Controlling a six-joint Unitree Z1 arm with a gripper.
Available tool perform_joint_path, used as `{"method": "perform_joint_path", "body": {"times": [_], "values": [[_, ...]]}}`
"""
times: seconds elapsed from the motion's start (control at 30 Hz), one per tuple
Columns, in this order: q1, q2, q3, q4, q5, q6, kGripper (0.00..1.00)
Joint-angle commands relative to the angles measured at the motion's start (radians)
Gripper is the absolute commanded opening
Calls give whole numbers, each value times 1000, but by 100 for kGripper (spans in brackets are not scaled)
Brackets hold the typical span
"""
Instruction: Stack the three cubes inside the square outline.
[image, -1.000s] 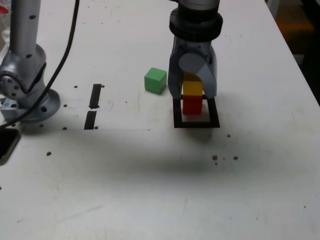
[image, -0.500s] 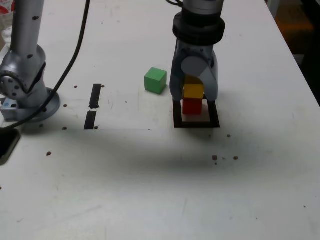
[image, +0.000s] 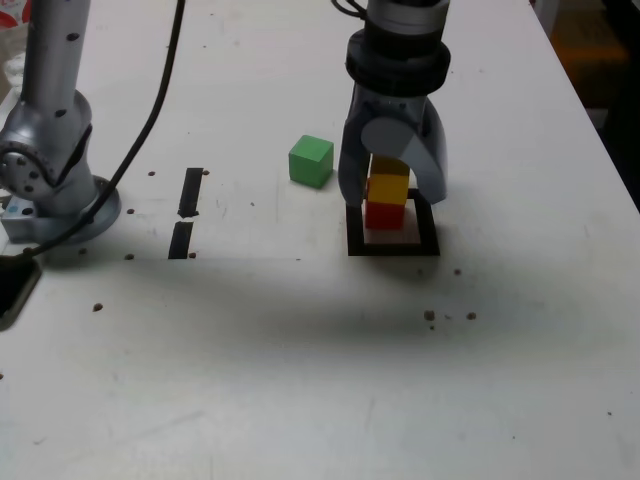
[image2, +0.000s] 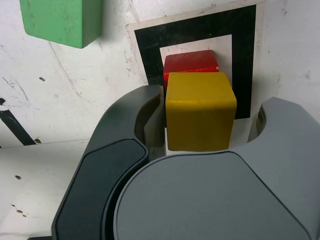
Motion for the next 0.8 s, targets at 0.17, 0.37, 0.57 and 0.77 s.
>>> {"method": "perform_joint_path", "body": {"times": [0.17, 0.37, 0.57, 0.77], "values": [[4, -3, 2, 14, 13, 0, 74], [7, -39, 1, 43, 21, 0, 75], [7, -66, -7, 57, 27, 0, 75], [4, -140, -13, 101, 56, 10, 76]]}}
